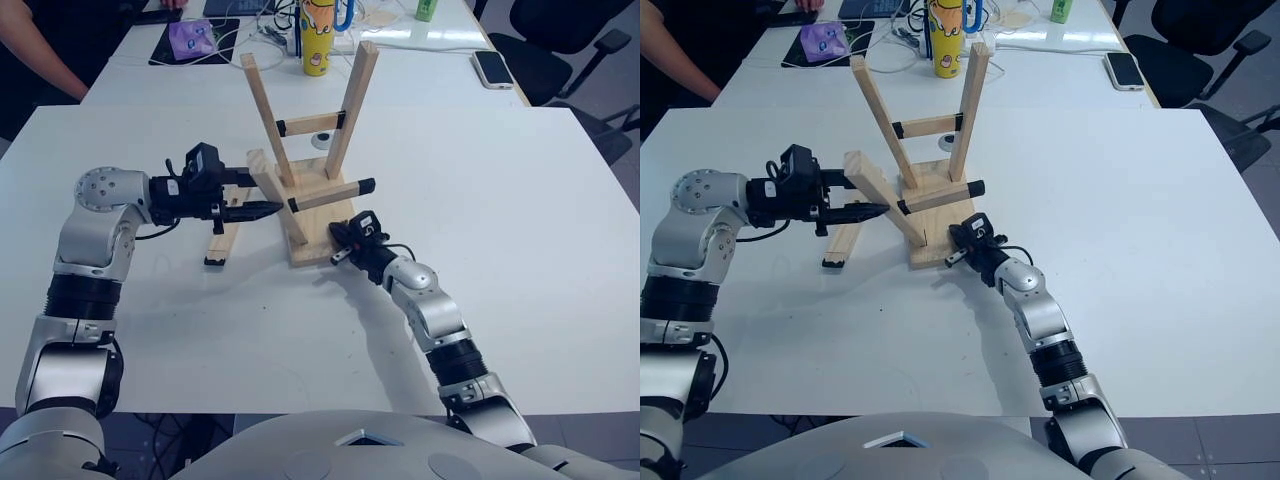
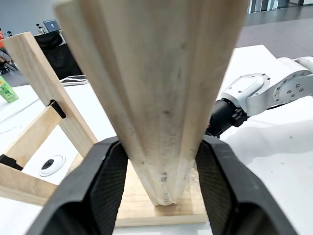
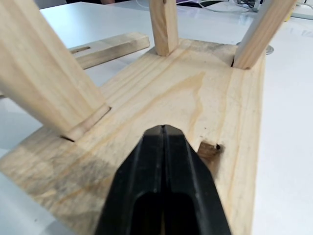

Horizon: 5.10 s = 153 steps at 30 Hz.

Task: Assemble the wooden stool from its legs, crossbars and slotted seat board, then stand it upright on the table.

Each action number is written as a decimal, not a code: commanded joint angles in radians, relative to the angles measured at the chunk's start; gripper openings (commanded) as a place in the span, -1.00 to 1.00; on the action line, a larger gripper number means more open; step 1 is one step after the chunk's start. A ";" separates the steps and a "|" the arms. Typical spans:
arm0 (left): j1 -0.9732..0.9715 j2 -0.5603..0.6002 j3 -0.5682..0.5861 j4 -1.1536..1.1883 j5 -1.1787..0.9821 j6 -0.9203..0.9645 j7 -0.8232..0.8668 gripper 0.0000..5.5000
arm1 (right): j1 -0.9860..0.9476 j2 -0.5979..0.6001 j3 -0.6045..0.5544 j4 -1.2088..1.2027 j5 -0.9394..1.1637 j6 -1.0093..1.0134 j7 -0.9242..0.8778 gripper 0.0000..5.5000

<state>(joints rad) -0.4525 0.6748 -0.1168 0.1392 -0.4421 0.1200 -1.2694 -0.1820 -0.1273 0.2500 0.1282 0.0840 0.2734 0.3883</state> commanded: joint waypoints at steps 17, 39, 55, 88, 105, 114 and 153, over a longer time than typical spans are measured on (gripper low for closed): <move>0.165 -0.001 0.348 -0.140 -0.143 0.190 0.287 0.50 | 0.059 -0.023 0.033 0.048 -0.072 0.055 -0.040 -1.00; 0.097 -0.093 -0.146 -0.471 -0.604 0.778 1.205 -0.77 | 0.008 -0.009 0.050 0.158 -0.075 0.021 -0.024 -1.00; -0.139 -0.273 0.239 -0.431 -0.143 0.205 1.229 -1.00 | -0.024 0.011 0.019 0.213 -0.077 -0.062 -0.064 -1.00; 0.487 -0.373 0.153 -0.335 0.180 0.401 1.157 -0.07 | 0.145 -0.095 -0.102 -0.232 -0.094 0.088 -0.138 -1.00; 0.392 -0.339 0.133 -0.227 0.214 0.562 1.039 -0.07 | 0.094 -0.034 -0.036 -0.076 -0.102 0.129 -0.088 -1.00; 0.385 -0.327 0.170 -0.195 0.210 0.615 1.026 0.05 | 0.103 -0.037 -0.033 -0.097 -0.083 0.139 -0.054 -1.00; 0.283 -0.174 0.041 -0.763 -0.451 0.541 0.694 -0.25 | 0.161 -0.204 -0.323 -0.022 0.331 0.017 0.369 -0.17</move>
<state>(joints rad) -0.2392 0.5020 -0.0027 -0.6331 -0.9366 0.6757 -0.5178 -0.0324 -0.2580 -0.0159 0.1264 0.3240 0.2290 0.6458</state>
